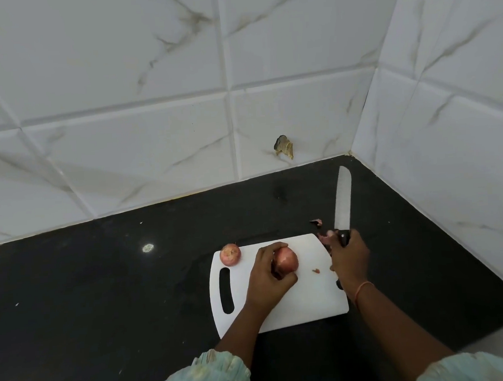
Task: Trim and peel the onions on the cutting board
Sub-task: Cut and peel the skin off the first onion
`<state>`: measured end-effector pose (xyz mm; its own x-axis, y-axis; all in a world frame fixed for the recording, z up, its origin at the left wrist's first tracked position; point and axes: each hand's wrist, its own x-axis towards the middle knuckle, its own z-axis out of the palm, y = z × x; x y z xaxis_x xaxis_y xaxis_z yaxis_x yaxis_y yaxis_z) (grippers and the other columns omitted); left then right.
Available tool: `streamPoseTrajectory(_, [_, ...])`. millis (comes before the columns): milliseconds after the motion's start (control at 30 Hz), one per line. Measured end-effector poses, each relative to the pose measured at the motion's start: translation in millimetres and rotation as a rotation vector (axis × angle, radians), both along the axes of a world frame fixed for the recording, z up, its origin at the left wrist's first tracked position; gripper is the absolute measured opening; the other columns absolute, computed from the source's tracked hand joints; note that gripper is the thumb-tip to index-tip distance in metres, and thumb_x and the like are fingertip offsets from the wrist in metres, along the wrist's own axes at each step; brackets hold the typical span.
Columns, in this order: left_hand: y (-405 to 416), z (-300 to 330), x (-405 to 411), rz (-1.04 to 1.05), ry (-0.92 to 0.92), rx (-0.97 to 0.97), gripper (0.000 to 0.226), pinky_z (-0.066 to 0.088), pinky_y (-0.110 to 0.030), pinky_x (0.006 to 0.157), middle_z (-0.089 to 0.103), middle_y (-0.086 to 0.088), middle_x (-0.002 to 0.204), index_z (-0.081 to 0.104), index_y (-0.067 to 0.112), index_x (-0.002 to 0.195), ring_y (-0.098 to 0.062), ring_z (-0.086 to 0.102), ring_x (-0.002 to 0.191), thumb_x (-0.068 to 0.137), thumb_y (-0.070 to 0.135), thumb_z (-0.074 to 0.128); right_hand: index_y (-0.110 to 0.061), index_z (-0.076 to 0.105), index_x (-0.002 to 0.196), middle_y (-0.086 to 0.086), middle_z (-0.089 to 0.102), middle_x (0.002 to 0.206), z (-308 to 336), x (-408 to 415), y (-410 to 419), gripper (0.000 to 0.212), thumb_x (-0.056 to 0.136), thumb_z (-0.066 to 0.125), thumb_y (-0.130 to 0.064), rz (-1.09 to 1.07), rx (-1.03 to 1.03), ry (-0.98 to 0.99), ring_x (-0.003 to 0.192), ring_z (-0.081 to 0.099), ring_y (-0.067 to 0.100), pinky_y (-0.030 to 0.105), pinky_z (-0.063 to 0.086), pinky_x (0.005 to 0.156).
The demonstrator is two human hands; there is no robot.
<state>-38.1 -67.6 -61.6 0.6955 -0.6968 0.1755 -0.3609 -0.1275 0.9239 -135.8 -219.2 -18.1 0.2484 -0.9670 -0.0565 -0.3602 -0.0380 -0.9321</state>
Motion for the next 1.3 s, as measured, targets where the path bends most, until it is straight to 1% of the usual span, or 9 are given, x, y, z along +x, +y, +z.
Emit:
streamPoseTrajectory(167, [-1.6, -0.1, -1.0, -0.005, -0.058, 0.003, 0.056, 0.041, -0.008, 0.095, 0.042, 0.005, 0.132, 0.055, 0.037, 0.117, -0.001, 0.044, 0.123, 0.071, 0.007, 0.068, -0.014, 0.058, 0.104, 0.007, 0.064, 0.104, -10.3, -17.0, -6.6, 0.014, 0.091, 0.064, -0.016, -0.010, -0.091, 0.089, 0.100, 0.063, 0.024, 0.048, 0.055, 0.087])
streamPoseTrajectory(333, [-3.9, -4.6, -0.4, 0.002, -0.111, 0.049, 0.039, 0.036, -0.005, 0.097, 0.046, 0.008, 0.135, 0.054, 0.038, 0.122, -0.006, 0.043, 0.125, 0.086, 0.028, 0.067, -0.020, 0.055, 0.095, -0.005, 0.060, 0.096, -12.5, -22.5, -1.0, 0.009, 0.093, 0.062, -0.026, 0.101, -0.081, 0.098, 0.092, 0.063, 0.015, 0.044, 0.060, 0.077])
streamPoseTrajectory(467, [-6.8, -5.6, -0.7, 0.069, -0.083, 0.030, 0.031, 0.046, -0.024, 0.100, 0.048, 0.009, 0.133, 0.052, 0.039, 0.125, -0.006, 0.045, 0.123, 0.096, 0.032, 0.060, -0.019, 0.058, 0.091, -0.002, 0.063, 0.082, 1.3, -25.3, 5.1, 0.025, 0.092, 0.061, -0.044, 0.216, -0.005, 0.080, 0.071, 0.064, 0.011, 0.030, 0.055, 0.059])
streamPoseTrajectory(533, [-8.5, -6.1, -4.1, 0.143, -0.065, 0.021, 0.034, 0.044, -0.026, 0.103, 0.048, 0.009, 0.132, 0.049, 0.038, 0.126, -0.007, 0.047, 0.122, 0.095, 0.030, 0.061, -0.017, 0.058, 0.086, 0.001, 0.059, 0.073, 8.8, -26.9, 10.2, 0.027, 0.096, 0.054, -0.042, 0.329, 0.047, 0.113, 0.062, 0.057, 0.013, 0.030, 0.046, 0.055])
streamPoseTrajectory(667, [-13.2, -9.2, -7.1, 0.277, -0.034, 0.000, 0.050, 0.037, -0.024, 0.107, 0.043, 0.016, 0.137, 0.042, 0.033, 0.136, -0.006, 0.043, 0.126, 0.093, 0.024, 0.065, -0.019, 0.055, 0.088, 0.000, 0.058, 0.076, 8.1, -37.2, 25.3, 0.023, 0.097, 0.049, -0.039, 0.596, -0.104, 0.421, 0.065, 0.055, 0.012, 0.026, 0.040, 0.055])
streamPoseTrajectory(833, [-13.5, -10.6, -6.0, 0.260, -0.026, 0.015, 0.053, 0.037, -0.021, 0.105, 0.043, 0.014, 0.140, 0.041, 0.031, 0.139, -0.004, 0.042, 0.126, 0.093, 0.027, 0.066, -0.025, 0.049, 0.105, -0.006, 0.060, 0.085, -5.7, -51.3, 28.9, 0.022, 0.094, 0.053, -0.043, 0.509, -0.196, 0.606, 0.072, 0.058, 0.007, 0.021, 0.038, 0.055])
streamPoseTrajectory(1000, [-6.5, -9.7, -3.4, 0.195, -0.027, -0.040, 0.050, 0.042, -0.012, 0.100, 0.047, 0.010, 0.137, 0.046, 0.031, 0.136, -0.006, 0.046, 0.125, 0.092, 0.020, 0.067, -0.020, 0.054, 0.116, 0.000, 0.065, 0.090, -2.5, -57.4, 7.0, 0.025, 0.094, 0.055, -0.032, 0.296, -0.240, 0.510, 0.078, 0.062, 0.017, 0.032, 0.048, 0.067])
streamPoseTrajectory(1133, [-7.2, -10.7, -0.8, 0.173, 0.000, -0.049, 0.051, 0.045, -0.020, 0.103, 0.049, 0.010, 0.137, 0.046, 0.033, 0.137, -0.005, 0.048, 0.125, 0.093, 0.017, 0.067, -0.019, 0.046, 0.130, 0.007, 0.066, 0.098, 3.0, -58.5, 9.6, 0.032, 0.099, 0.048, -0.028, 0.301, -0.268, 0.415, 0.084, 0.063, 0.024, 0.033, 0.046, 0.068])
streamPoseTrajectory(1300, [-8.0, -12.9, -0.9, 0.202, 0.041, -0.054, 0.051, 0.048, -0.033, 0.105, 0.048, 0.011, 0.139, 0.045, 0.030, 0.140, -0.009, 0.049, 0.126, 0.094, 0.023, 0.065, -0.020, 0.044, 0.133, 0.002, 0.066, 0.092, -0.5, -55.7, 28.5, 0.035, 0.100, 0.047, -0.030, 0.303, -0.242, 0.390, 0.077, 0.062, 0.017, 0.038, 0.053, 0.069])
